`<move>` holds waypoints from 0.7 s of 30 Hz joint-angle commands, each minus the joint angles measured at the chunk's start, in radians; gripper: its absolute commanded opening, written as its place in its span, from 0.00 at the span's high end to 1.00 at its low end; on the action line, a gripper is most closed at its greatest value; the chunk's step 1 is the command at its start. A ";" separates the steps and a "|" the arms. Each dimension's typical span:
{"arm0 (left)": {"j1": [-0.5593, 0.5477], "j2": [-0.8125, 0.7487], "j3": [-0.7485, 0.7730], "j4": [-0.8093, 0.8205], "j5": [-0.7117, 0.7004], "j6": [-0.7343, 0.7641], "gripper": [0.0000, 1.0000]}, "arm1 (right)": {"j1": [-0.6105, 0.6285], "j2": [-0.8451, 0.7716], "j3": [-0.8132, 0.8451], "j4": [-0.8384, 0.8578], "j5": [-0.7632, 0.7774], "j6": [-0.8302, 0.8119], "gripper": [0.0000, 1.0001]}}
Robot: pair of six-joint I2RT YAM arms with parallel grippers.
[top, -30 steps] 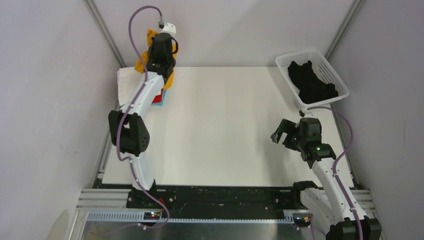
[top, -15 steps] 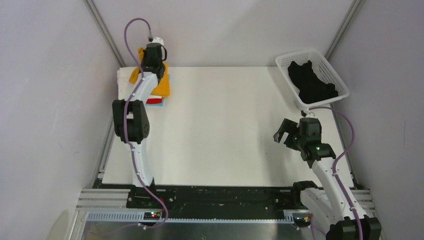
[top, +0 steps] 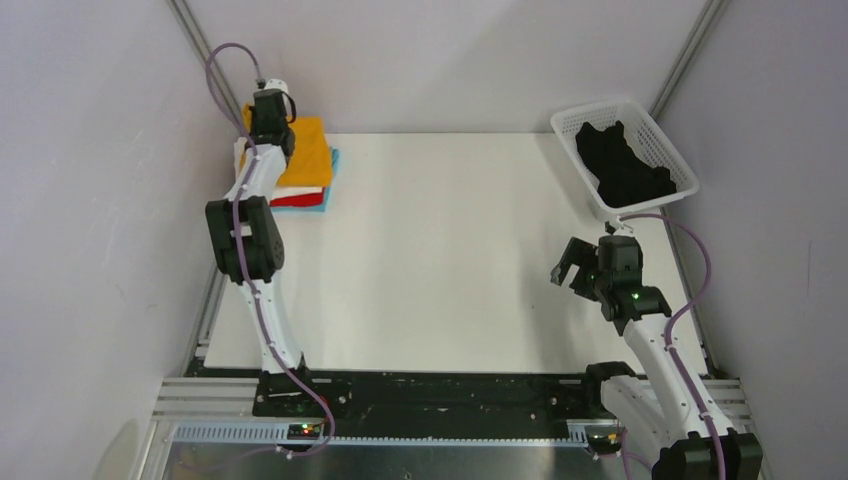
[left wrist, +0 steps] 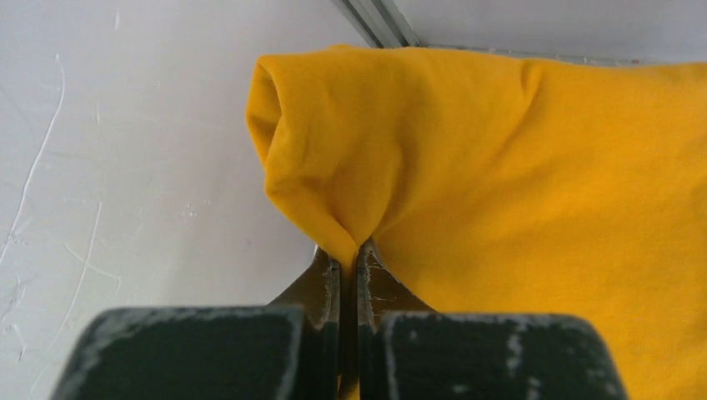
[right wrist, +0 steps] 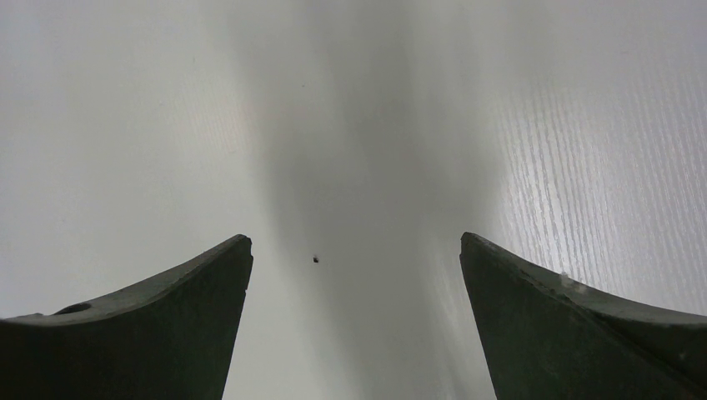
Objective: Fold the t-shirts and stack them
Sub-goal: Put the neatly folded tshirt into the corner of the board with the left arm
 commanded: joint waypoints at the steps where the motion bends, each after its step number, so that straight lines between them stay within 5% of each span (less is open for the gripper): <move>1: 0.019 0.022 0.089 0.034 0.042 -0.034 1.00 | -0.004 -0.009 0.024 -0.008 0.030 0.018 0.01; 14: 0.072 0.149 0.208 0.029 -0.012 0.010 0.98 | -0.001 0.008 0.028 -0.004 0.029 0.042 0.01; 16: 0.078 0.175 0.246 0.026 -0.027 -0.001 0.89 | 0.000 0.014 0.028 -0.002 0.028 0.044 0.01; 19: 0.079 0.194 0.275 0.024 -0.036 -0.003 0.59 | 0.003 0.014 0.028 0.003 0.021 0.045 0.01; 21: 0.081 0.204 0.298 0.027 -0.063 -0.019 0.49 | 0.004 0.013 0.028 0.003 0.022 0.045 0.01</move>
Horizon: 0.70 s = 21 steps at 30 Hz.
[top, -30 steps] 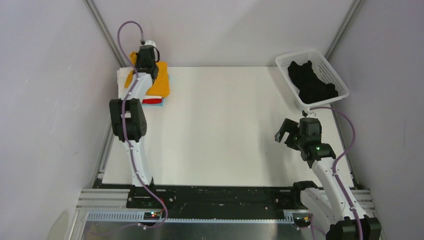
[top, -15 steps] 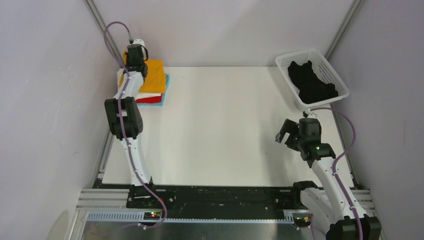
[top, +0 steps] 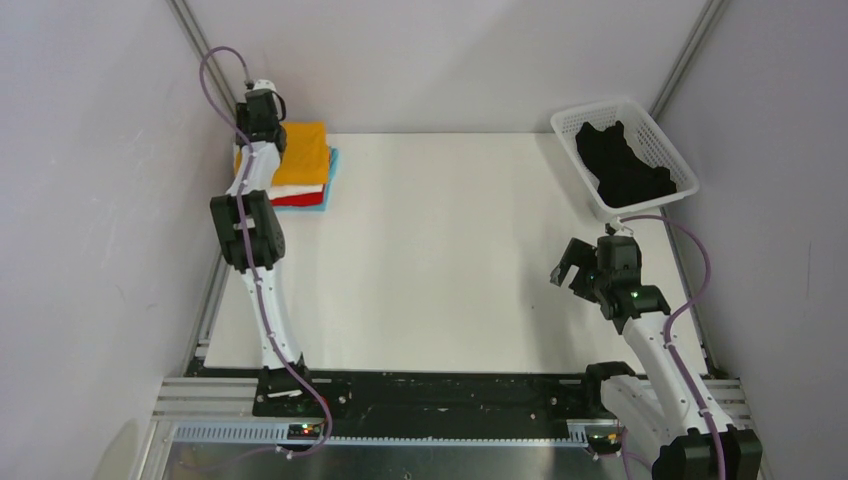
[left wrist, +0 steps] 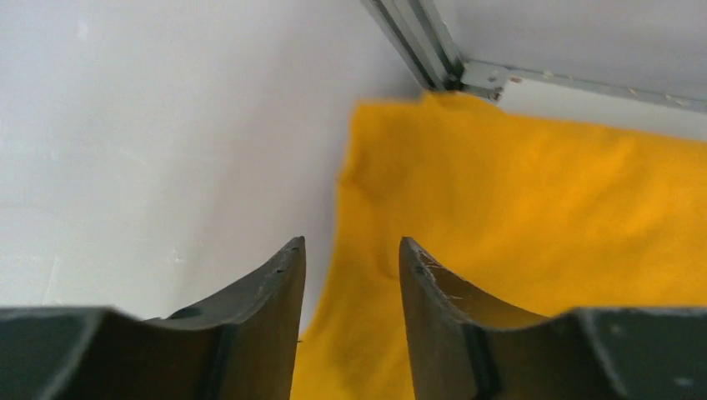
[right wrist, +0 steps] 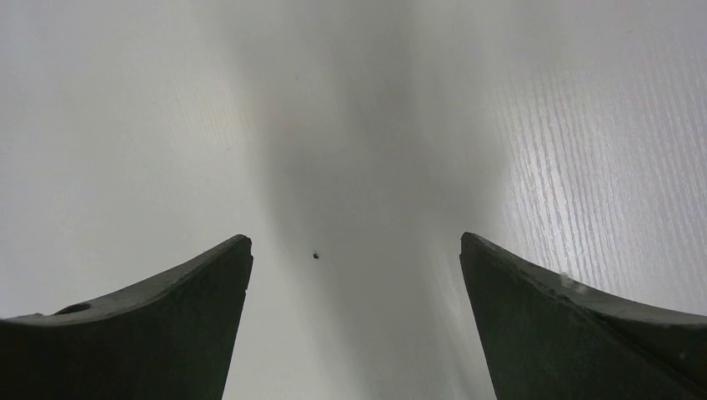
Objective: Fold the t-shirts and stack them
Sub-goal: Put the neatly folded tshirt into the corner of the board with the left arm, then reset both arms
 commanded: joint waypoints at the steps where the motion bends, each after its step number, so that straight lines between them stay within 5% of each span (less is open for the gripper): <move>1: 0.017 0.017 0.103 0.041 -0.080 -0.032 0.42 | 0.005 -0.002 0.028 0.019 0.017 0.015 0.01; 4: 0.014 -0.002 0.103 0.029 -0.097 -0.083 0.05 | 0.007 -0.006 0.028 0.016 0.010 0.013 0.01; 5: 0.013 -0.034 0.070 0.026 -0.088 -0.121 0.02 | 0.009 -0.007 0.028 0.015 0.007 0.011 0.01; 13: -0.022 -0.322 -0.227 0.027 0.215 -0.358 0.00 | 0.008 -0.048 0.027 0.032 -0.032 -0.010 0.01; 21: -0.205 -0.602 -0.409 0.027 0.159 -0.450 0.00 | 0.008 -0.084 0.031 0.028 -0.078 -0.011 0.01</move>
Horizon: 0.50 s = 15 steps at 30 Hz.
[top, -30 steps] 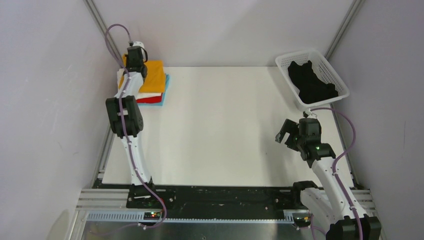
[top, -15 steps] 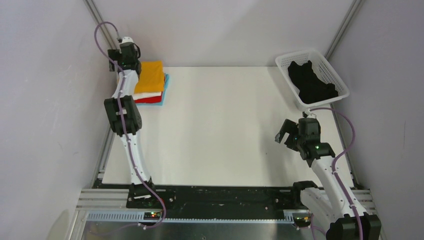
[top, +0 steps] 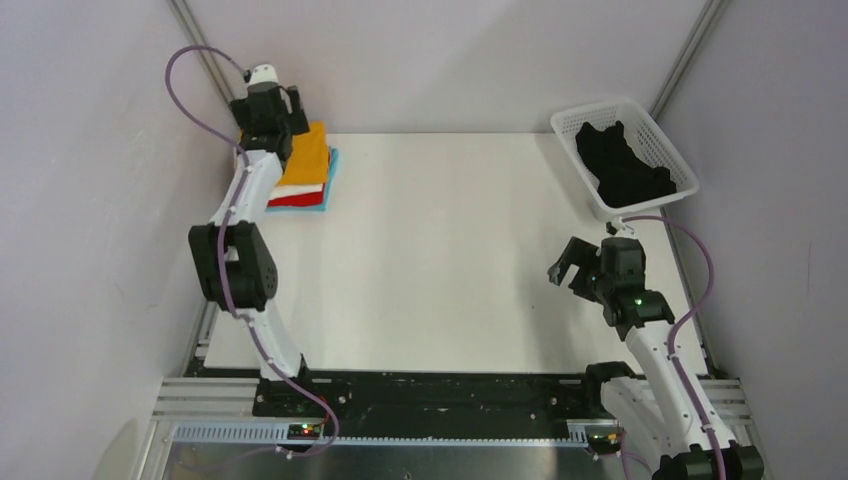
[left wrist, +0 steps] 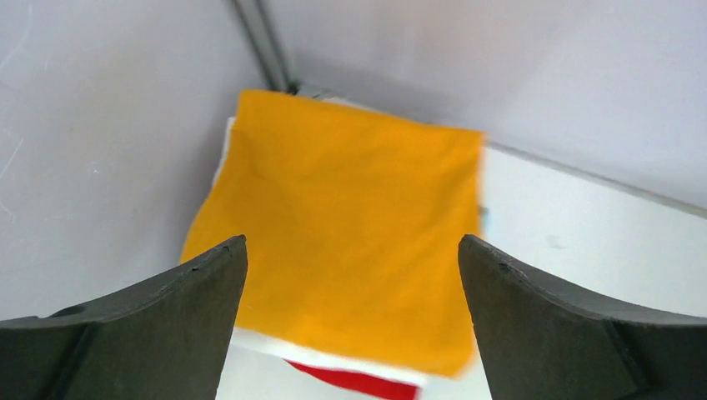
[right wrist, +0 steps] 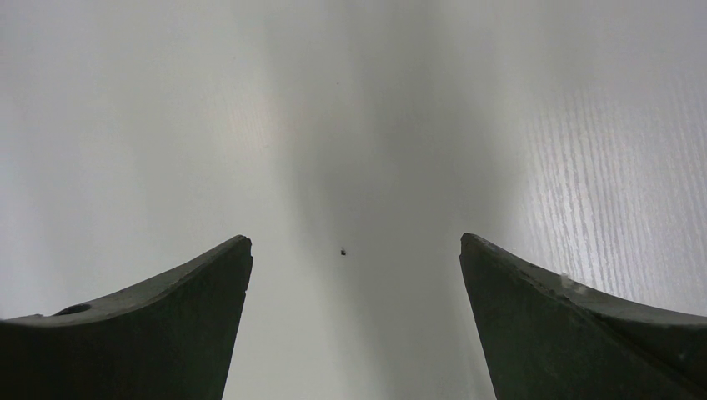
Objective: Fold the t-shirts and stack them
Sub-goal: Reset both arms
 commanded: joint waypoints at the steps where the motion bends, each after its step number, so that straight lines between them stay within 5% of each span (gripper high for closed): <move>1: -0.148 -0.238 -0.092 0.041 -0.065 -0.076 0.00 | 0.005 -0.028 0.031 0.018 -0.046 -0.011 0.01; 6: -0.342 -0.503 -0.281 0.047 -0.127 -0.128 0.00 | 0.004 -0.053 0.029 -0.016 -0.078 -0.018 0.01; 15: -0.684 -1.101 -0.990 0.083 -0.146 -0.381 0.00 | 0.006 -0.178 -0.015 -0.023 0.040 0.037 0.01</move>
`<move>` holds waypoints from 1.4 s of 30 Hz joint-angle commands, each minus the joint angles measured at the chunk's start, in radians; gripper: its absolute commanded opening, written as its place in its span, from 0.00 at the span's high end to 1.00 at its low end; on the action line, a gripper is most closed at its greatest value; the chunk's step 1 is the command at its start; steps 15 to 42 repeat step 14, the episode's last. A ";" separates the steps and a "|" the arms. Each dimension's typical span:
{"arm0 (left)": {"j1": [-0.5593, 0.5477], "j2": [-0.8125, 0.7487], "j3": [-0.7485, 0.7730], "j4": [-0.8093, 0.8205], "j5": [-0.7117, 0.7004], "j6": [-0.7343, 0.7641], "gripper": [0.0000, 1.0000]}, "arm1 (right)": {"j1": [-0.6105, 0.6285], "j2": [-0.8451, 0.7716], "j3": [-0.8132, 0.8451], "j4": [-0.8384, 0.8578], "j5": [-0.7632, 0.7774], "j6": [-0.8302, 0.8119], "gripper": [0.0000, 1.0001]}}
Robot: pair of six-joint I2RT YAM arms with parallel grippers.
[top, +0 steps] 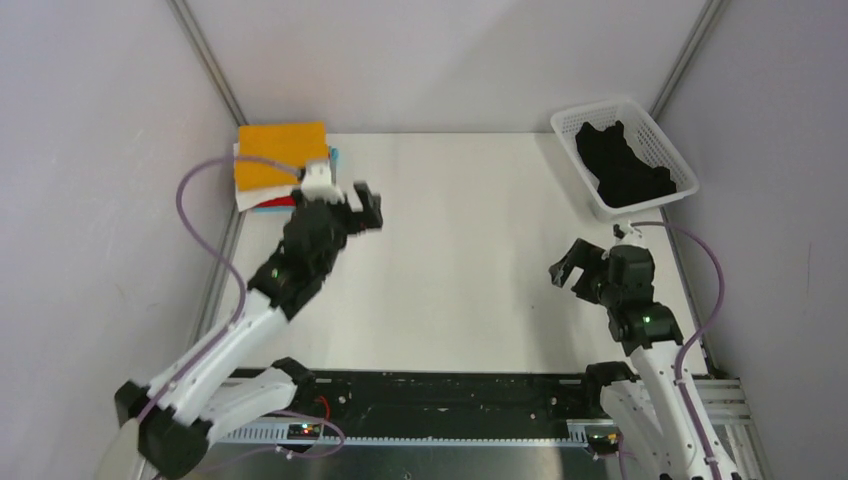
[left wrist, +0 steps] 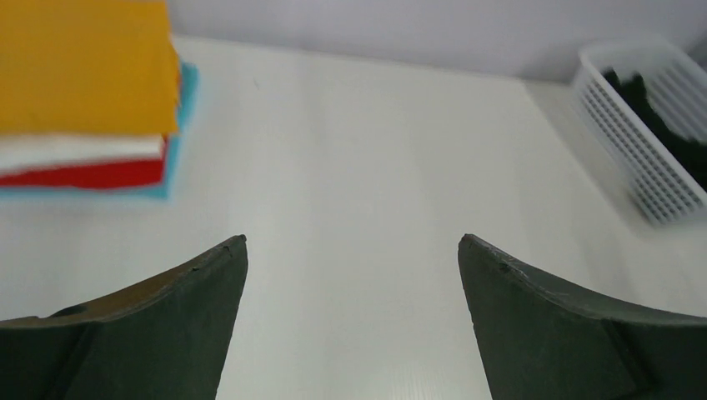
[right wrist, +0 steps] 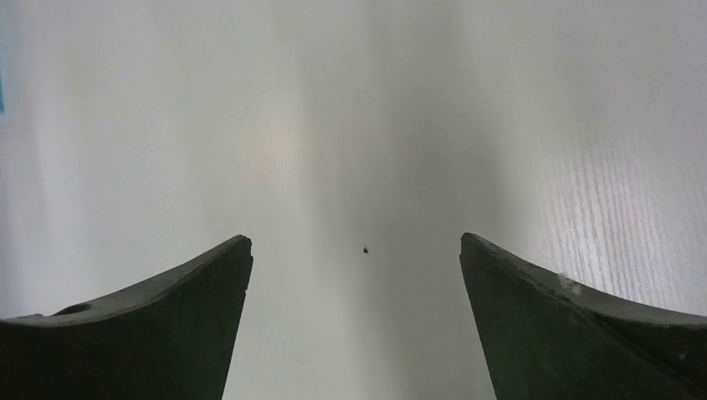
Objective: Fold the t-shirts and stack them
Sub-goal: Reset both arms
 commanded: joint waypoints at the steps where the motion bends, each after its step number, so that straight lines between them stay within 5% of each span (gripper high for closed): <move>1: -0.101 -0.233 -0.318 -0.003 -0.045 -0.193 0.00 | 0.005 -0.089 -0.022 0.004 0.097 0.046 0.01; 5: -0.122 -0.469 -0.535 -0.072 -0.052 -0.306 0.00 | 0.005 -0.173 -0.067 0.004 0.172 0.089 0.00; 10: -0.123 -0.633 -0.595 -0.127 -0.105 -0.319 0.00 | 0.006 -0.253 -0.102 0.014 0.207 0.113 0.01; 42: -0.123 -0.606 -0.584 -0.139 -0.114 -0.318 0.00 | 0.006 -0.284 -0.110 0.019 0.220 0.122 0.01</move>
